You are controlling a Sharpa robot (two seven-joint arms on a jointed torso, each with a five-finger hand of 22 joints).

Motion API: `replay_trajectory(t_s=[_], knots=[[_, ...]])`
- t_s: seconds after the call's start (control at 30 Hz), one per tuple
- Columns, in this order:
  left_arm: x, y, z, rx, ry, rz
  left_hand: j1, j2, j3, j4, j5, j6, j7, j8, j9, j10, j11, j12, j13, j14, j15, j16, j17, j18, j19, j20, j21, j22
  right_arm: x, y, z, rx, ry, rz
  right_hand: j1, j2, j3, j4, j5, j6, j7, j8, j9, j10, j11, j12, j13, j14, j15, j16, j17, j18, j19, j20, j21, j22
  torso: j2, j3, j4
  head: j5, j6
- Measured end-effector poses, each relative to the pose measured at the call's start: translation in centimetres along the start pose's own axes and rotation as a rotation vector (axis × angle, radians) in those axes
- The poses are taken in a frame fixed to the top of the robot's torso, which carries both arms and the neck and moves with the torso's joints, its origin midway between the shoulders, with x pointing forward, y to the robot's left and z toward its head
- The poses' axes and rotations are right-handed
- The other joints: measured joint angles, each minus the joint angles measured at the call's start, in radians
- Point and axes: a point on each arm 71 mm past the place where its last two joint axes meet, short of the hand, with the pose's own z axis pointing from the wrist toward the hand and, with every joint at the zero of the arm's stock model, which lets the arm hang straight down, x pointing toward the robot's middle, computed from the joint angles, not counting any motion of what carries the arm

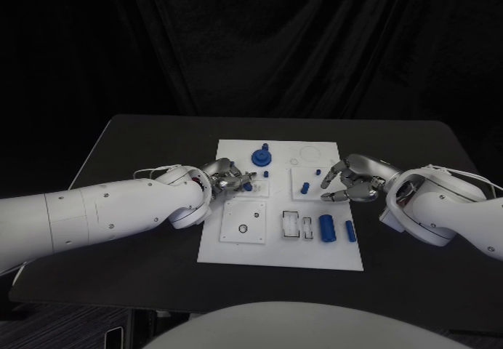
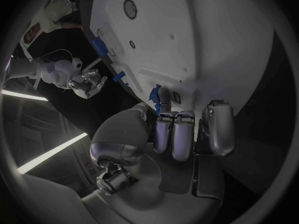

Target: Assemble the parts on the task board

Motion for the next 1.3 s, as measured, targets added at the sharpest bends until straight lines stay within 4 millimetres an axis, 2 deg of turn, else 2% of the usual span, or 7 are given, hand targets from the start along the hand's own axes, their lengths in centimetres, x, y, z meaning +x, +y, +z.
replay_trajectory(t_s=[0.2,0.7,0.83,0.97,1.1,1.2,1.3], knots=[[0.0,0.0,0.1,0.008,0.002,0.002,0.01,0.01,-0.005,0.0,0.032,-0.005,-0.002,0.01,0.011,0.0,0.0,0.0,0.0,0.0,0.0,0.0,0.0,0.0,0.0,0.0,0.0,0.0,0.0,0.0,0.0,0.0,0.001,0.0,-0.005,0.005,0.0,0.0,0.0,0.0,0.0,0.0,-0.001,0.0,0.0,0.0,0.0,0.0,0.0,0.0,0.0,0.0,0.0,0.0,-0.004,0.0,0.0,0.0,0.0,-0.001,0.0],[0.0,0.0,0.1,0.023,0.006,0.004,0.025,0.013,-0.011,0.0,0.047,-0.006,-0.001,0.034,0.032,-0.003,-0.003,0.0,0.0,0.0,0.0,0.0,0.0,0.0,0.0,0.0,0.0,0.001,0.1,0.0,0.0,0.001,0.003,0.001,-0.01,0.01,-0.003,0.003,0.007,0.004,0.004,0.0,-0.002,0.0,0.0,0.0,0.0,0.0,0.0,0.0,0.0,0.0,0.0,0.0,-0.004,0.0,0.001,0.0,0.0004,0.0,0.0],[0.0,0.1,0.0,0.022,0.005,0.002,0.063,-0.001,-0.018,-0.001,0.051,-0.012,-0.006,0.07,0.068,0.0,-0.011,0.0,0.0,0.001,-0.001,0.0,0.0,0.0,0.004,-0.004,0.01,0.001,0.1,-0.1,0.0,0.002,0.003,0.001,-0.01,0.01,-0.003,0.003,0.007,0.004,0.004,0.0,-0.003,0.0,0.0,0.0,0.0,0.0,0.0,0.0,0.0,0.0,0.0,0.0,-0.004,0.0,0.001,0.0,0.0004,0.0,0.0],[0.0,0.2,-0.6,0.026,-0.006,-0.008,0.119,-0.021,-0.021,-0.004,0.055,-0.023,-0.017,0.111,0.112,0.0,-0.018,0.0,0.0,0.0,-0.011,0.0,0.0,0.0,0.005,-0.005,0.046,0.001,0.1,-0.2,-0.2,0.003,0.002,0.002,-0.01,0.01,-0.003,0.003,0.007,0.004,0.004,0.0,-0.003,0.0,0.0,0.0,0.0,0.0,0.0,0.0,0.0,0.0,0.0,0.0,-0.004,0.0,0.001,0.0,0.0004,0.0,0.0],[-0.3,0.4,-1.7,0.036,-0.026,-0.025,0.159,-0.039,-0.022,-0.005,0.055,-0.026,-0.02,0.134,0.138,-0.001,-0.019,0.0,0.0,0.0,-0.011,0.0,0.0,0.0,0.009,-0.009,0.075,0.001,0.0,-0.3,-0.2,0.004,-0.002,0.002,-0.01,0.01,-0.003,0.003,0.007,0.004,0.004,0.0,-0.004,0.0,0.0,0.0,0.0,0.0,0.0,0.0,0.0,0.0,0.0,0.0,-0.004,0.0,0.001,-0.0001,0.0007,-0.002,0.0],[-1.3,0.5,-2.4,0.046,-0.055,-0.021,0.183,-0.05,-0.024,-0.007,0.043,-0.029,-0.023,0.142,0.149,-0.001,-0.019,0.0,0.0,0.004,-0.015,0.0,0.0,0.0,0.007,-0.011,0.091,0.001,0.0,-0.2,-0.2,0.002,-0.004,0.002,-0.013,0.013,-0.005,0.001,0.007,0.004,0.004,0.0,-0.004,0.0,0.0,0.0,0.0,0.0,0.0,0.0,0.0,0.0,0.0,0.0,-0.004,0.0,0.001,-0.0003,0.0009,-0.002,0.0],[-3.6,0.1,-2.8,0.067,-0.107,-0.001,0.216,-0.061,-0.026,-0.011,0.031,-0.033,-0.025,0.142,0.155,0.001,-0.021,0.0,0.0,0.004,-0.015,0.0,0.0,-0.001,0.005,-0.013,0.109,0.001,0.0,-0.2,-0.1,0.0,-0.009,0.002,-0.016,0.016,-0.006,0.0,0.007,0.004,0.004,0.0,-0.004,0.0,0.0,0.0,-0.001,0.0,0.0,0.0,0.0,0.0,0.0,0.0,-0.004,0.001,0.001,-0.0005,0.0012,0.0,0.0]])
